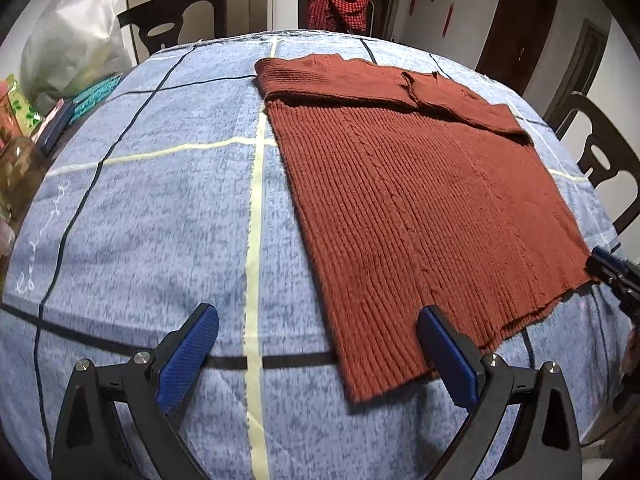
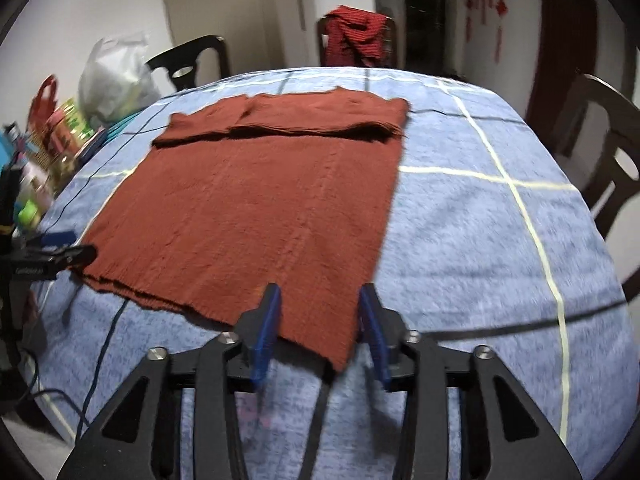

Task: Fold small clothes
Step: 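Close the left gripper on the sweater hem while the right gripper grasps the hem beside it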

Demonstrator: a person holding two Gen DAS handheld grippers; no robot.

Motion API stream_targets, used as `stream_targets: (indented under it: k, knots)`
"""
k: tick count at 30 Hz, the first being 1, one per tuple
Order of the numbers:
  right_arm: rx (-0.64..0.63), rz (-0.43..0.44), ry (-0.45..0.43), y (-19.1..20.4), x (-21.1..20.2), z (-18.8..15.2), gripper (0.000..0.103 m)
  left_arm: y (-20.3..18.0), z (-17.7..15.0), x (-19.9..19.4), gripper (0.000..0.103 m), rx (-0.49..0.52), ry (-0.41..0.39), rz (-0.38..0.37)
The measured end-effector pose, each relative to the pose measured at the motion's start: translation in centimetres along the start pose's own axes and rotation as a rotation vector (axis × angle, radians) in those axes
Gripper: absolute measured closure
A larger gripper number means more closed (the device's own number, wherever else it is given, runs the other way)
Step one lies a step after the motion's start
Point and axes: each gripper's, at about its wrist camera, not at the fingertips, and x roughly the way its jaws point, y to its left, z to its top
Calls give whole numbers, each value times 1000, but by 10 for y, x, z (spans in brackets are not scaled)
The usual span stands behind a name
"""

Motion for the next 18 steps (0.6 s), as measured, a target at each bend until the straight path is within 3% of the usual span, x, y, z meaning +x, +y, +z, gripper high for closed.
stream_targets:
  k: [9,18]
  knots:
    - [66,15,11,-11,2,-10,58,0,-1,-1,2,-5,18,3]
    - [50,13,13,-9,6,-6,58,4,4,-1,6,-84,26,-10]
